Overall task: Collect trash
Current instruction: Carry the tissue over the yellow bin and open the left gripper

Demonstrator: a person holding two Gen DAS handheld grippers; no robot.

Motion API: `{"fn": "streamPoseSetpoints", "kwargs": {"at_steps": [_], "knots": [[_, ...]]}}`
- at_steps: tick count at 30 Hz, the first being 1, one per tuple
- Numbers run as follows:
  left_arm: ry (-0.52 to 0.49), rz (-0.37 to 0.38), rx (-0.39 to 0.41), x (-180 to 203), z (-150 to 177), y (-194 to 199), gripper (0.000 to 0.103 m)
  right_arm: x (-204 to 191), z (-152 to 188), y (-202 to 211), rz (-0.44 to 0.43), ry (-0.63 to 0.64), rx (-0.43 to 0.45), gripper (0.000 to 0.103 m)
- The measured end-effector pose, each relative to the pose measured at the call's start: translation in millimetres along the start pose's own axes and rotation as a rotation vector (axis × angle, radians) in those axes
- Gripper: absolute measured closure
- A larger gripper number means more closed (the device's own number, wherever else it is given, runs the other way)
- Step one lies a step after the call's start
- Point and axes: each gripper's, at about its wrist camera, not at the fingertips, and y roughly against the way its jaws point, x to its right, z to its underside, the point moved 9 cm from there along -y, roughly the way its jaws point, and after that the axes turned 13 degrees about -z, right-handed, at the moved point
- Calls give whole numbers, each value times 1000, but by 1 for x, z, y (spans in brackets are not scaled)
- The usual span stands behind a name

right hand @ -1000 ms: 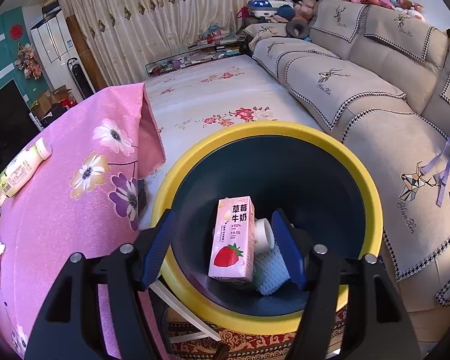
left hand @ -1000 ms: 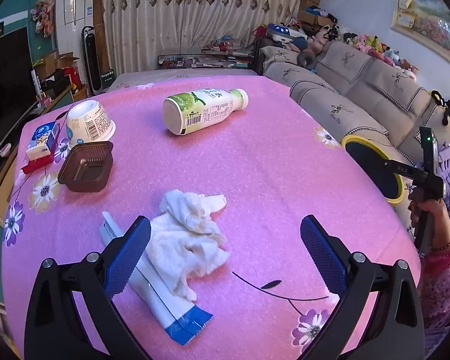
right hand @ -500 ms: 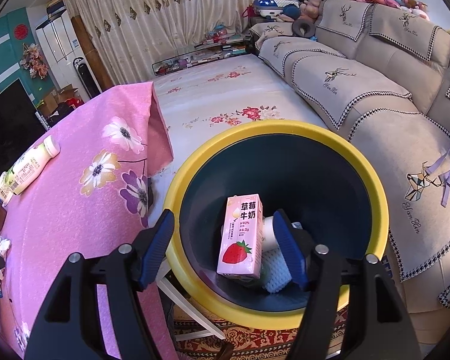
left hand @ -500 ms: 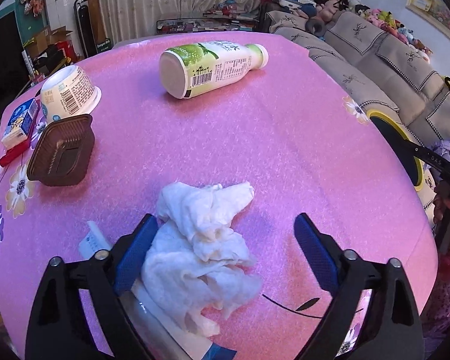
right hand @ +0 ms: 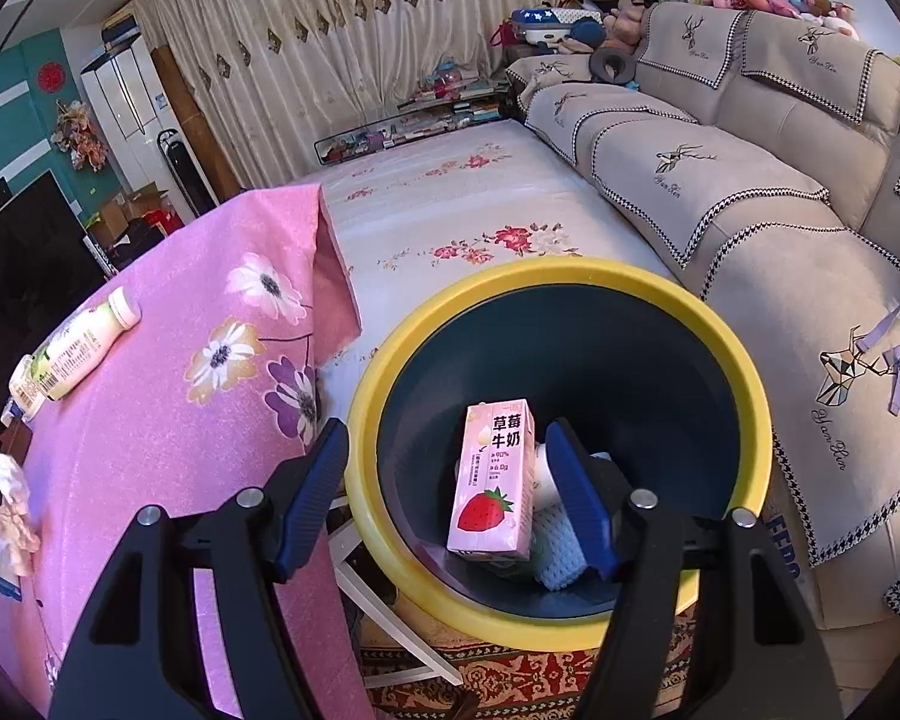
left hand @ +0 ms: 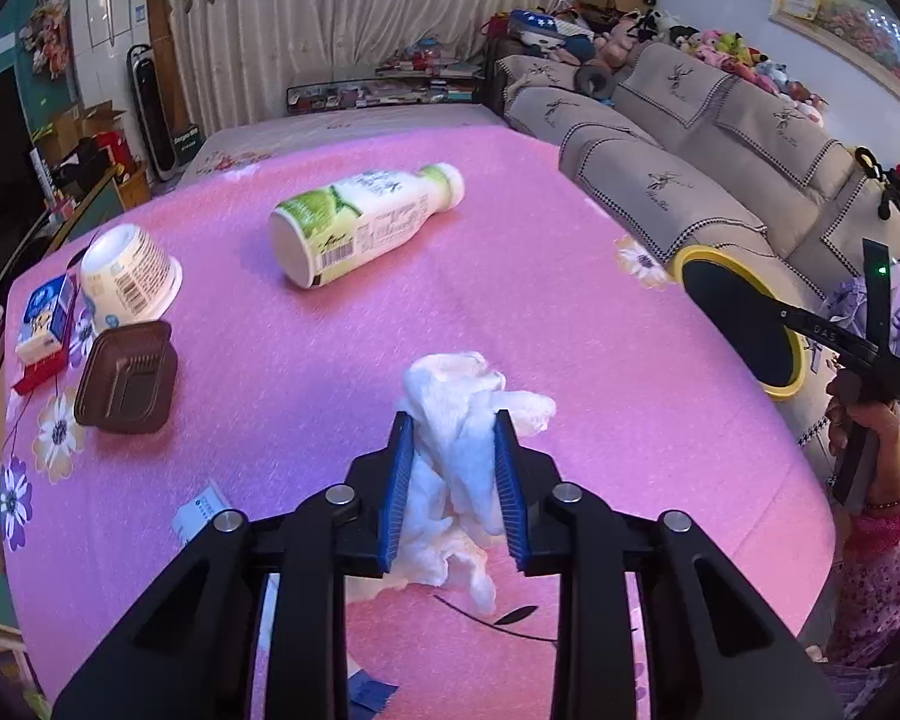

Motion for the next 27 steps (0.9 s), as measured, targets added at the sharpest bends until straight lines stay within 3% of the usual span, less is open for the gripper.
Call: {"fn": "streamPoseSetpoints", "kwargs": {"at_steps": [6, 15, 27], "knots": [[-63, 64, 58, 40, -23, 26, 94, 5, -3, 13, -11, -6, 25, 38], [-130, 152, 113, 105, -61, 44, 94, 27, -10, 37, -13, -33, 73, 38], [-261, 367, 134, 260, -125, 46, 94, 88, -3, 71, 53, -80, 92, 38]]}}
